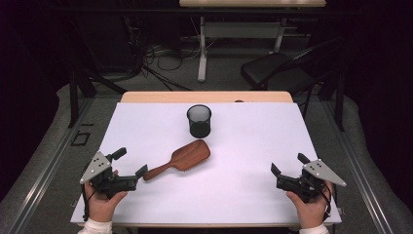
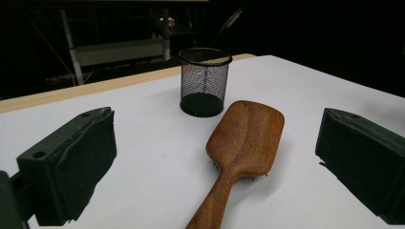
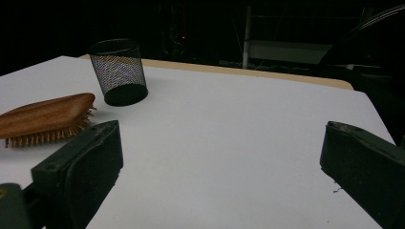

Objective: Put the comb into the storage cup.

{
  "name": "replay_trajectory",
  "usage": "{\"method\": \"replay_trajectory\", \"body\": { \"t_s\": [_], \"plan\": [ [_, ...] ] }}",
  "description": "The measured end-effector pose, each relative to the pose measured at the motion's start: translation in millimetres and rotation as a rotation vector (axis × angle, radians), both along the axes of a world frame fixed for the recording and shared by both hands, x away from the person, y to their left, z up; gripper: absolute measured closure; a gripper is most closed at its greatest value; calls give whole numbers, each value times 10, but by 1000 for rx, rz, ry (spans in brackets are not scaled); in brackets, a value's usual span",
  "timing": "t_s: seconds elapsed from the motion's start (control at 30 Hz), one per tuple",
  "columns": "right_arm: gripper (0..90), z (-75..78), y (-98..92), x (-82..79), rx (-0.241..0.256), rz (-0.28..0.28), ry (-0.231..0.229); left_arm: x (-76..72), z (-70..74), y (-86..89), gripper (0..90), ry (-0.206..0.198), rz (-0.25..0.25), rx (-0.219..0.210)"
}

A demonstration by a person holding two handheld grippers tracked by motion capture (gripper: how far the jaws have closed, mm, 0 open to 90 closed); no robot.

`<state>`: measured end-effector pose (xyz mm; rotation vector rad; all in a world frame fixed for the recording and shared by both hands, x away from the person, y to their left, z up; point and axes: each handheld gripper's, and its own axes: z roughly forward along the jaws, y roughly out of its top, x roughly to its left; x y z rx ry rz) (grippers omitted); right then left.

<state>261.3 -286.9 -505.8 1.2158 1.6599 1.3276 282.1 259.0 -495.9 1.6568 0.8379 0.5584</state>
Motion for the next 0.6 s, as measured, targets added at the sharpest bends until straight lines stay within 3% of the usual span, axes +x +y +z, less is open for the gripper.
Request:
{"method": "replay_trajectory", "body": {
  "t_s": [0.23,0.4,0.6],
  "plan": [
    [6,-9,-4,6,4,-4,2,-34,14,-79,2,-10,-2,69],
    [10,-17,-3,-1,8,-7,6,-31,30,-131,2,6,-9,81],
    [14,-28,-20,-3,3,-13,12,4,46,-119,2,39,3,62]
  ]
}}
